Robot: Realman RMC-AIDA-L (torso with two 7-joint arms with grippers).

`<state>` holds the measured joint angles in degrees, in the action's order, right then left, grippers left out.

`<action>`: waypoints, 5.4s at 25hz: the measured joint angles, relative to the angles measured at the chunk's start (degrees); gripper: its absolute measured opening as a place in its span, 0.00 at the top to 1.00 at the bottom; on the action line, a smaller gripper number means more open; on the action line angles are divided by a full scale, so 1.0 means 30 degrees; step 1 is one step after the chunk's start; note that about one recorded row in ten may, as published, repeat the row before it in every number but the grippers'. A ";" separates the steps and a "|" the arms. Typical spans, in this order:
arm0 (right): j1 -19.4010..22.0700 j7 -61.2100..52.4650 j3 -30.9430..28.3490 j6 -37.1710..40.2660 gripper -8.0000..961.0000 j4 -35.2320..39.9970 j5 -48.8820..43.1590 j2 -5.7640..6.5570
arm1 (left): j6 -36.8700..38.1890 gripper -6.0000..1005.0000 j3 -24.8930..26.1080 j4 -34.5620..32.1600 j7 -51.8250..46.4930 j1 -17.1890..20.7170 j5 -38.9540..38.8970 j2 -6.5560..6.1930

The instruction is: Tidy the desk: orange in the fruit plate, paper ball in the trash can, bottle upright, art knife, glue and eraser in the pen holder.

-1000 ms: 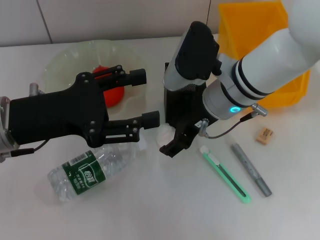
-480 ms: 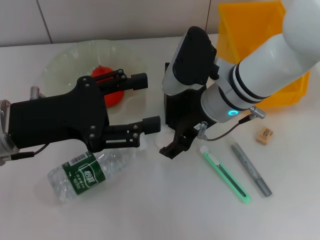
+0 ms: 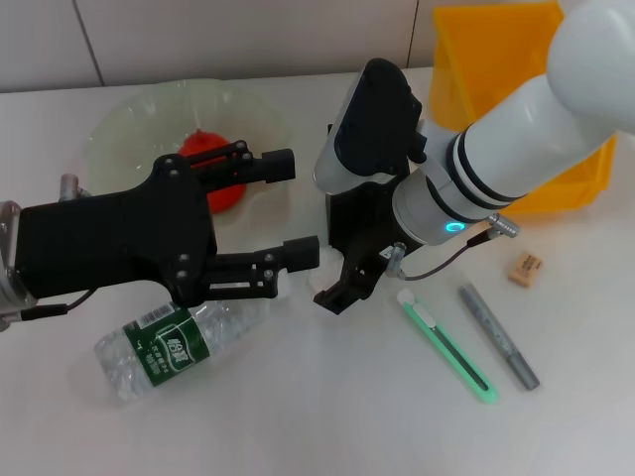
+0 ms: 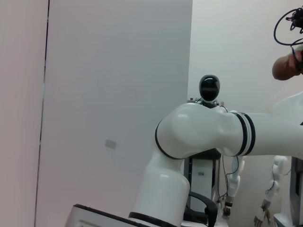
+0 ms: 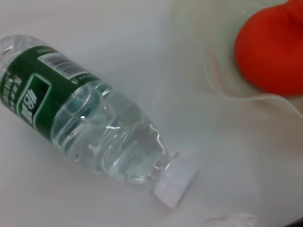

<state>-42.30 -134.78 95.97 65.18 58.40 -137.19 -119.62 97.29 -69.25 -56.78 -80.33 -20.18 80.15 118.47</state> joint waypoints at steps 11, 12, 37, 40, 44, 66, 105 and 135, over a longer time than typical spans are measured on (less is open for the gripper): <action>-0.0214 -0.0495 0.0075 -0.0323 0.37 -0.0190 0.0000 -0.0029 | 0.0032 0.18 0.0001 -0.0198 0.0000 0.0099 0.0000 0.0001; -0.0230 -0.0510 0.0134 -0.0324 0.37 -0.0193 0.0002 -0.0029 | 0.0033 0.18 0.0002 -0.0200 0.0000 0.0096 0.0000 0.0001; 0.2908 -0.2054 0.0445 0.1538 0.66 0.5930 -0.0561 0.0065 | 0.0061 0.18 0.0001 -0.0204 0.0140 0.0191 0.0000 -0.0029; 0.3742 -0.2317 0.0479 0.1802 0.67 0.7451 -0.1199 0.0056 | 0.0054 0.18 0.0001 -0.0204 0.0196 0.0196 0.0000 -0.0029; 0.4997 -0.2510 0.0475 0.2408 0.67 0.9528 -0.1452 0.0047 | -0.0034 0.18 0.0001 -0.0204 0.0221 0.0195 0.0001 -0.0028; 0.8128 -0.2842 -0.0677 0.4596 0.67 1.4554 -0.1674 0.0004 | 0.0062 0.18 0.0397 -0.0011 0.1556 0.0684 0.0852 -0.0099; 1.0053 -0.0796 -0.7447 -0.3575 0.66 1.2384 -0.1315 0.0112 | -0.0206 0.18 0.0744 0.0938 0.1992 0.0432 0.1755 0.0032; 0.8778 -0.0340 -0.8161 -0.6488 0.48 0.7654 -0.0748 0.0125 | -0.0056 0.18 0.0733 0.0983 0.2227 0.0361 0.1720 -0.0058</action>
<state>-15.96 -135.80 71.48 45.72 81.37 -139.43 -119.25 97.12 -67.05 -53.83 -73.65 -19.10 85.31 118.30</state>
